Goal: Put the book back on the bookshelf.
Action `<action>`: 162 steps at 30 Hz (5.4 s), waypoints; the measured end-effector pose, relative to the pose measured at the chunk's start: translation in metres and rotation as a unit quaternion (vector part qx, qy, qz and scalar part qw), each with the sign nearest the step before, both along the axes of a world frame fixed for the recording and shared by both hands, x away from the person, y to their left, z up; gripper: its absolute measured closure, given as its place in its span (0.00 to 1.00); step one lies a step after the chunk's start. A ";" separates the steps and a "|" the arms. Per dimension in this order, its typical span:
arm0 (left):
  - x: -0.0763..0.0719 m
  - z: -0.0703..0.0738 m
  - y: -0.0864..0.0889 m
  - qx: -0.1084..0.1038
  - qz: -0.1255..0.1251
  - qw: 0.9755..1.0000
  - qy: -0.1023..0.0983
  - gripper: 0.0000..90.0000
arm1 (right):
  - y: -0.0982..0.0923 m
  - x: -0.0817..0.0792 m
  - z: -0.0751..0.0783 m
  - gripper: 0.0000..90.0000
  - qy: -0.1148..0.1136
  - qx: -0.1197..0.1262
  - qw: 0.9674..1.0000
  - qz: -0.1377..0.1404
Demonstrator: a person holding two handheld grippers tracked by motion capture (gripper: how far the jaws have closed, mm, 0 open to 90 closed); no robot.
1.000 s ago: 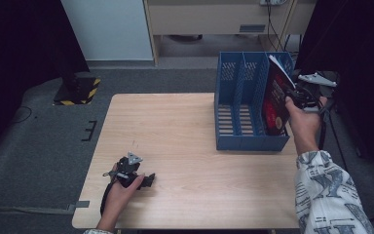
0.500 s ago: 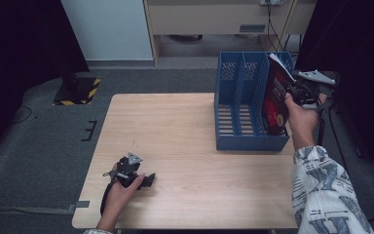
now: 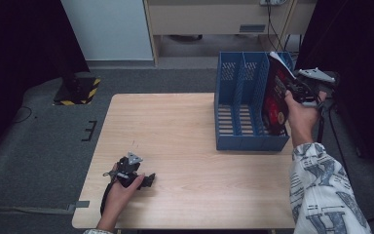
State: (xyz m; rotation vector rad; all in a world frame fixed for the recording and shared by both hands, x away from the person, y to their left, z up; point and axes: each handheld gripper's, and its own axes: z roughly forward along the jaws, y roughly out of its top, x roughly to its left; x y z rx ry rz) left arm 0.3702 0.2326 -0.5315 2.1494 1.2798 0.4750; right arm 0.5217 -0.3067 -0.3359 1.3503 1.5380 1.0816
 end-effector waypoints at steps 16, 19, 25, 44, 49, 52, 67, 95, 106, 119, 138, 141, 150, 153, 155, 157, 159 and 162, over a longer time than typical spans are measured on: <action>0.001 0.000 -0.001 -0.003 0.000 1.000 -0.001 0.00 | -0.001 0.011 0.005 0.97 -0.011 -0.023 1.000 -0.014; 0.001 0.000 -0.001 -0.002 0.000 1.000 -0.001 0.00 | -0.001 0.012 0.004 0.97 -0.013 -0.037 0.999 -0.018; 0.001 0.000 -0.001 -0.002 0.000 1.000 -0.001 0.00 | 0.001 0.011 -0.003 0.97 -0.010 -0.047 0.999 -0.018; 0.000 0.000 -0.001 -0.001 0.000 1.000 0.000 0.00 | 0.028 0.007 -0.007 0.96 -0.001 -0.056 0.998 0.001; 0.000 0.000 -0.001 -0.001 -0.001 1.000 0.000 0.00 | 0.031 0.006 -0.008 0.95 -0.001 -0.057 0.998 0.004; 0.000 0.000 -0.001 -0.001 -0.001 1.000 0.000 0.00 | 0.031 0.006 -0.009 0.94 0.000 -0.054 0.999 0.006; 0.000 0.000 -0.001 -0.001 -0.001 1.000 0.000 0.00 | 0.037 0.003 -0.009 0.77 0.001 -0.053 0.998 0.028; 0.000 0.000 -0.002 -0.001 -0.001 1.000 0.001 0.00 | 0.045 -0.007 -0.003 0.13 0.009 -0.029 0.999 0.045; 0.000 0.000 -0.002 -0.001 -0.001 1.000 0.001 0.00 | 0.047 -0.010 -0.010 0.09 0.010 -0.017 0.998 0.055; 0.000 0.000 -0.002 -0.001 -0.002 1.000 0.001 0.00 | 0.044 -0.018 -0.016 0.06 0.016 -0.020 0.998 0.059; 0.001 0.000 -0.002 -0.001 -0.002 1.000 0.001 0.00 | 0.042 -0.038 -0.028 0.05 0.010 -0.021 0.996 0.081; 0.001 0.000 -0.002 -0.001 -0.002 1.000 0.001 0.00 | 0.041 -0.041 -0.031 0.05 0.012 -0.019 0.996 0.082; 0.000 0.000 -0.002 -0.001 -0.002 1.000 0.001 0.00 | 0.044 -0.053 -0.045 0.05 0.022 -0.018 0.995 0.094; 0.000 0.000 -0.002 -0.001 -0.003 1.000 0.001 0.00 | 0.045 -0.057 -0.049 0.05 0.024 -0.019 0.995 0.095; 0.000 0.000 -0.002 0.001 -0.004 1.000 0.001 0.00 | 0.045 -0.060 -0.050 0.05 0.020 -0.020 0.995 0.093; 0.000 0.000 -0.002 0.000 -0.004 1.000 0.001 0.00 | 0.046 -0.063 -0.051 0.04 0.023 -0.014 0.995 0.097; 0.000 0.000 -0.002 0.000 -0.004 1.000 0.001 0.00 | 0.046 -0.067 -0.054 0.04 0.027 -0.017 0.994 0.102; 0.000 0.000 -0.002 0.000 -0.004 1.000 0.001 0.00 | 0.046 -0.072 -0.057 0.04 0.028 -0.016 0.994 0.107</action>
